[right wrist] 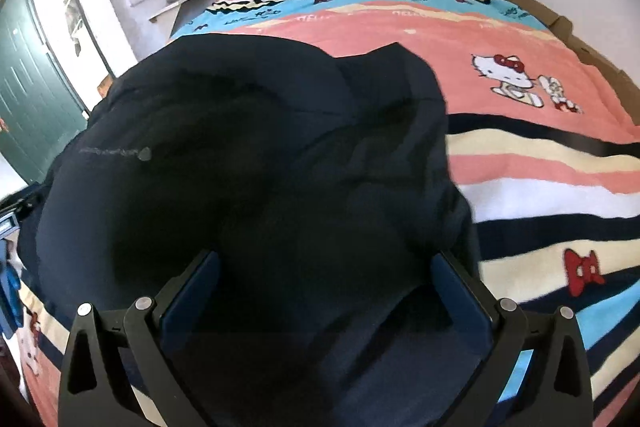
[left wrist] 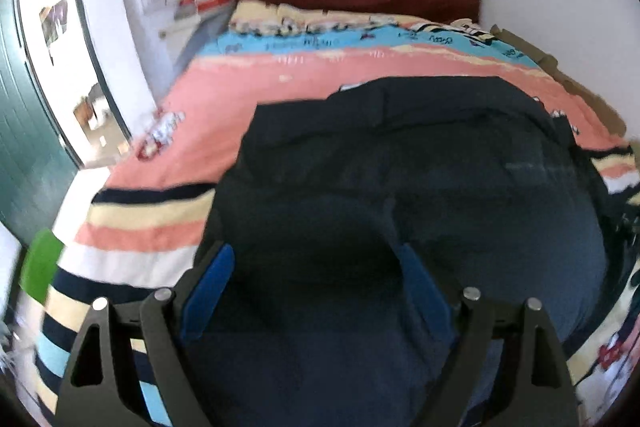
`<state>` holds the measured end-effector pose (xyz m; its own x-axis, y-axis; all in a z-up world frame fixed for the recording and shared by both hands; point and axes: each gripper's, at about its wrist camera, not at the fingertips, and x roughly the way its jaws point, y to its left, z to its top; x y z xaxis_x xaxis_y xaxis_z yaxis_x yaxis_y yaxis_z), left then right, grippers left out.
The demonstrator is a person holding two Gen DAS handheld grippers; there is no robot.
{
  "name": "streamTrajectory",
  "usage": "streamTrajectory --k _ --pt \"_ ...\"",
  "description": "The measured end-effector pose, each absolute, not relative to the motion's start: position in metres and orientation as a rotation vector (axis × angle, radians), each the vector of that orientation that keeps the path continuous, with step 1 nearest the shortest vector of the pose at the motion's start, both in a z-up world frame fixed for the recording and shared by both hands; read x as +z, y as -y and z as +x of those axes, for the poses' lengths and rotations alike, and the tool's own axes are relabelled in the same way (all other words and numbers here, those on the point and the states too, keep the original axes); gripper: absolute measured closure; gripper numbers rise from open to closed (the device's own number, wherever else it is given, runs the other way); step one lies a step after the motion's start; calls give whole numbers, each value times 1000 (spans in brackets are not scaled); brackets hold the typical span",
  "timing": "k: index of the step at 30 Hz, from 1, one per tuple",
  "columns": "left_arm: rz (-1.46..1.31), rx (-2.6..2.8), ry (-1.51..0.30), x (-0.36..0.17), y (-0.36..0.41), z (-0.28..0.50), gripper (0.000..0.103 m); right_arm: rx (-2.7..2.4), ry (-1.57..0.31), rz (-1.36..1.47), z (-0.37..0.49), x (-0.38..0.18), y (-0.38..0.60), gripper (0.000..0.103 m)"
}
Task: Fold large clothes
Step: 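Open both grippers and release the folded jacket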
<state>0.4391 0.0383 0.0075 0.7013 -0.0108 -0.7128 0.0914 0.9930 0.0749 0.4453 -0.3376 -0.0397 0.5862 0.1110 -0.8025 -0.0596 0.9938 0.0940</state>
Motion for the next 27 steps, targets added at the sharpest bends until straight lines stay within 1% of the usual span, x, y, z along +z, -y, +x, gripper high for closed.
streamTrajectory --k 7,17,27 --pt "163 -58 -683 19 -27 400 17 93 -927 56 427 -33 337 1" --pt "146 -33 -650 31 -33 352 17 101 -908 97 396 -19 341 1" --pt "202 -22 -605 52 -28 297 17 90 -883 123 354 4 349 0"
